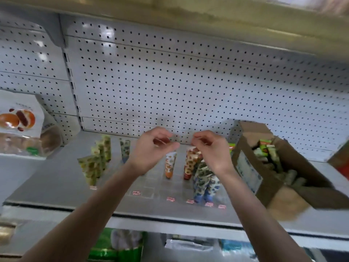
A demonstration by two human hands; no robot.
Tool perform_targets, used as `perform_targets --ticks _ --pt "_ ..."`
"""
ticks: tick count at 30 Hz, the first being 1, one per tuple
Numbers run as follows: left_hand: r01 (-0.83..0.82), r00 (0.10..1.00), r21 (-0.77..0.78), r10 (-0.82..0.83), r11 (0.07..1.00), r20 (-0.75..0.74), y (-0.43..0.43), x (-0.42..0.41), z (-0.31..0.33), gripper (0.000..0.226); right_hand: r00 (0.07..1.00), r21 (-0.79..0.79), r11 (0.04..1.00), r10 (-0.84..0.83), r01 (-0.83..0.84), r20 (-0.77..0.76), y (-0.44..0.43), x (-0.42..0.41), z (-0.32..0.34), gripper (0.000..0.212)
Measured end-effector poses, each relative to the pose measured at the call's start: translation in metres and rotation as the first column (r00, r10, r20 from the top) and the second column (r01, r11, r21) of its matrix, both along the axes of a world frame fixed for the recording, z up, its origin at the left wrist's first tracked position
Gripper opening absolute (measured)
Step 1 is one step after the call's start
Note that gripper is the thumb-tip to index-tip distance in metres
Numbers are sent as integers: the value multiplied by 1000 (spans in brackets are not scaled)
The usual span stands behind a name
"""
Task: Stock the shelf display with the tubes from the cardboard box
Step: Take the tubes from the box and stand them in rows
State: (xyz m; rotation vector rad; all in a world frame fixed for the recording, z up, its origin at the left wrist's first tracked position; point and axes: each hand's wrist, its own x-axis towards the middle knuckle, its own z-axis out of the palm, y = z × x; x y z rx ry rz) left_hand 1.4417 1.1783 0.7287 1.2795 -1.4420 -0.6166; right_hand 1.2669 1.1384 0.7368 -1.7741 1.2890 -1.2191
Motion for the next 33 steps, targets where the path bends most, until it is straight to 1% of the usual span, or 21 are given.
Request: perform_targets --ticks 4,7,10,11,13,16,20,23,26,30,33 --pt "113 993 4 -113 994 -15 -11 -48 2 29 995 -38 994 -100 101 17 -5 -50 8 9" --pt "197 979 -5 -197 980 -45 -20 -77 -1 31 989 -45 988 -148 149 13 -9 -88 16 15" --pt "236 968 13 -235 972 -86 -27 -106 0 30 986 -49 985 -167 167 3 -11 -127 21 19" --pt "253 964 16 -251 967 -90 -29 -116 1 30 985 -51 984 -171 171 5 -10 -138 22 19" --pt "286 956 9 -285 958 -74 -33 -136 3 34 983 -53 982 -182 182 2 -9 -158 25 11" --pt "292 953 -2 -292 956 -77 -39 -163 5 39 980 -37 979 -200 199 -18 -8 -185 30 7" --pt "291 956 -5 -291 957 -37 -46 -194 4 31 971 -5 973 -230 230 -69 -14 -221 35 5" --pt "298 953 -1 -298 955 -47 -49 -212 0 30 966 43 968 -241 246 -99 -22 -243 37 7" --pt "285 957 4 -284 959 -61 -50 -225 -5 30 962 114 967 -206 228 -179 -36 -258 35 6" --pt "244 969 25 -243 969 -54 -54 -232 -9 29 928 201 958 -123 203 -352 -60 -269 28 21" --pt "199 980 51 -198 979 -29 -59 -236 -12 26 878 236 953 -55 188 -476 -80 -267 22 31"
